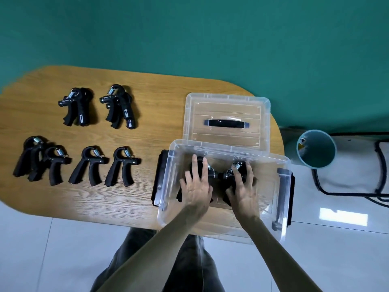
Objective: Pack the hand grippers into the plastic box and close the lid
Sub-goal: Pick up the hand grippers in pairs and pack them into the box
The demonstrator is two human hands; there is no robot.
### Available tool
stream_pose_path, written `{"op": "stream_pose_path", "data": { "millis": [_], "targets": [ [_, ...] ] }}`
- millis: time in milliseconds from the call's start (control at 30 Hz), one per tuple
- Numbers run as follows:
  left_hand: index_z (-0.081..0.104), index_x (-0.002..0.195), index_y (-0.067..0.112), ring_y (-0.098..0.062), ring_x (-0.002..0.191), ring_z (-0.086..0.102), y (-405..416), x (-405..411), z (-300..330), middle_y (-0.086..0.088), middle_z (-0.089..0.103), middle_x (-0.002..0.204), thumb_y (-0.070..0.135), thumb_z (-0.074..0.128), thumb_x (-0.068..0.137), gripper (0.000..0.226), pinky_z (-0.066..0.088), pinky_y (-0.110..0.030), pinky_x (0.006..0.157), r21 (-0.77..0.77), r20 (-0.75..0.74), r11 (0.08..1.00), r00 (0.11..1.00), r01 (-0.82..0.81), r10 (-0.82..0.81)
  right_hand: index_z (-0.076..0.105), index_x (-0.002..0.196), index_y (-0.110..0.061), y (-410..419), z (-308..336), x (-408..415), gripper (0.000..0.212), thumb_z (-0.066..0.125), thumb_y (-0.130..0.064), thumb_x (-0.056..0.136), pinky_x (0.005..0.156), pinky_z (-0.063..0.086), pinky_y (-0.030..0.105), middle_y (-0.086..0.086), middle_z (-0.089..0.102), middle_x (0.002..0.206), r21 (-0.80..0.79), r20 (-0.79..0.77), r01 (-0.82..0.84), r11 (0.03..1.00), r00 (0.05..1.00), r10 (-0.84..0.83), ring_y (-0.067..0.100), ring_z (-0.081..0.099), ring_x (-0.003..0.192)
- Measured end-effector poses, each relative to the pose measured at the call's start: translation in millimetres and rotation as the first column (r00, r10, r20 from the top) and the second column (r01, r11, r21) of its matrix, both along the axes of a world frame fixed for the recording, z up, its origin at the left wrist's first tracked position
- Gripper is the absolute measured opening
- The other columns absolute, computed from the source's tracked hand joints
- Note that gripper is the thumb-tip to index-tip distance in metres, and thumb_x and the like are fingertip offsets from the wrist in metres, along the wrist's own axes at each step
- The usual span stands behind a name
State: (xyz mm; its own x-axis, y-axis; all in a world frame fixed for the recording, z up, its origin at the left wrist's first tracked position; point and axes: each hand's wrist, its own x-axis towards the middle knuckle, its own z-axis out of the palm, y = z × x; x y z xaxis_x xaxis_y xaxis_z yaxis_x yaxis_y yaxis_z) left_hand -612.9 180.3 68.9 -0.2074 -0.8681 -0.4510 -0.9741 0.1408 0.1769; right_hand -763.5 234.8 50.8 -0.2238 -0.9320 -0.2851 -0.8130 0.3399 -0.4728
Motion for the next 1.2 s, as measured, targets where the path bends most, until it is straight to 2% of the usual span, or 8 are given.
{"op": "stream_pose_path", "data": {
  "millis": [267, 433, 500, 600, 867, 967, 1067, 1200],
  "targets": [
    [-0.008, 0.161, 0.020, -0.030, 0.110, 0.044, -5, -1, -10, -0.016, -0.008, 0.169, 0.030, 0.053, 0.097, 0.089, 0.046, -0.047, 0.089, -0.066, -0.044, 0.998, 0.999, -0.006, 0.003, 0.029, 0.155, -0.023, -1, 1, 2, 0.071, 0.063, -0.021, 0.093, 0.095, 0.046, 0.063, 0.011, -0.001, 0.167, 0.038, -0.092, -0.021, 0.999, 0.995, 0.025, 0.049, 0.039, 0.124],
    [-0.006, 0.161, 0.014, -0.033, 0.131, 0.040, -3, 6, -5, -0.017, -0.013, 0.168, 0.043, 0.034, 0.102, 0.077, 0.044, -0.047, 0.097, -0.087, -0.016, 0.996, 0.999, 0.037, -0.038, 0.029, 0.155, -0.027, -9, 11, 6, 0.055, 0.036, -0.044, 0.103, 0.110, 0.031, 0.061, 0.014, 0.016, 0.165, 0.070, -0.254, 0.027, 0.997, 0.967, -0.008, 0.048, 0.043, 0.129],
    [0.003, 0.162, 0.013, -0.036, 0.142, 0.033, -2, 9, 3, -0.016, -0.005, 0.169, 0.043, 0.032, 0.103, 0.072, 0.043, -0.050, 0.101, -0.099, -0.040, 0.993, 0.997, 0.057, -0.061, 0.035, 0.151, -0.025, -17, 24, 11, 0.053, 0.030, -0.046, 0.103, 0.103, 0.039, 0.059, 0.018, 0.031, 0.156, 0.029, -0.265, 0.036, 0.999, 0.964, -0.027, 0.044, 0.047, 0.121],
    [0.017, 0.161, 0.013, -0.035, 0.147, 0.031, -3, 16, 20, -0.016, 0.011, 0.169, 0.041, 0.037, 0.104, 0.067, 0.045, -0.051, 0.102, -0.130, -0.082, 0.986, 0.989, 0.109, -0.120, 0.047, 0.142, -0.020, -33, 51, 21, 0.050, 0.033, -0.043, 0.099, 0.086, 0.046, 0.054, 0.020, 0.051, 0.128, -0.044, -0.284, 0.052, 0.998, 0.957, -0.062, 0.038, 0.050, 0.102],
    [0.038, 0.152, 0.014, -0.031, 0.143, 0.037, -14, 56, 73, -0.012, 0.034, 0.161, 0.036, 0.039, 0.103, 0.054, 0.036, -0.049, 0.115, -0.202, -0.129, 0.964, 0.972, 0.170, -0.199, 0.056, 0.104, -0.009, -68, 112, 52, 0.031, 0.035, -0.032, 0.102, 0.076, 0.044, 0.049, 0.017, 0.052, 0.096, -0.182, -0.412, -0.100, 0.978, 0.911, 0.016, 0.035, 0.048, 0.086],
    [0.035, 0.154, 0.014, -0.030, 0.143, 0.038, -17, 77, 86, -0.012, 0.033, 0.162, 0.036, 0.032, 0.104, 0.054, 0.036, -0.050, 0.113, -0.177, -0.130, 0.971, 0.974, 0.161, -0.185, 0.053, 0.101, -0.008, -85, 129, 71, 0.025, 0.038, -0.028, 0.102, 0.072, 0.043, 0.048, 0.016, 0.051, 0.094, -0.241, -0.427, -0.151, 0.959, 0.904, 0.035, 0.034, 0.046, 0.082],
    [0.016, 0.159, 0.014, -0.031, 0.149, 0.026, -23, 105, 98, -0.013, 0.018, 0.167, 0.039, 0.015, 0.106, 0.058, 0.026, -0.052, 0.119, -0.131, -0.092, 0.983, 0.986, 0.129, -0.142, 0.055, 0.109, -0.007, -108, 141, 96, 0.032, 0.032, -0.029, 0.103, 0.072, 0.043, 0.046, 0.016, 0.052, 0.098, -0.269, -0.427, -0.174, 0.947, 0.903, 0.044, 0.033, 0.046, 0.083],
    [0.000, 0.160, 0.016, -0.032, 0.152, 0.018, -32, 149, 106, -0.013, 0.002, 0.169, 0.040, 0.013, 0.107, 0.060, 0.018, -0.052, 0.121, -0.131, -0.092, 0.988, 0.991, 0.081, -0.093, 0.055, 0.111, -0.009, -128, 147, 140, 0.035, 0.030, -0.032, 0.104, 0.072, 0.041, 0.045, 0.015, 0.052, 0.101, -0.237, -0.447, -0.243, 0.941, 0.887, 0.117, 0.033, 0.046, 0.084]
  ]
}}
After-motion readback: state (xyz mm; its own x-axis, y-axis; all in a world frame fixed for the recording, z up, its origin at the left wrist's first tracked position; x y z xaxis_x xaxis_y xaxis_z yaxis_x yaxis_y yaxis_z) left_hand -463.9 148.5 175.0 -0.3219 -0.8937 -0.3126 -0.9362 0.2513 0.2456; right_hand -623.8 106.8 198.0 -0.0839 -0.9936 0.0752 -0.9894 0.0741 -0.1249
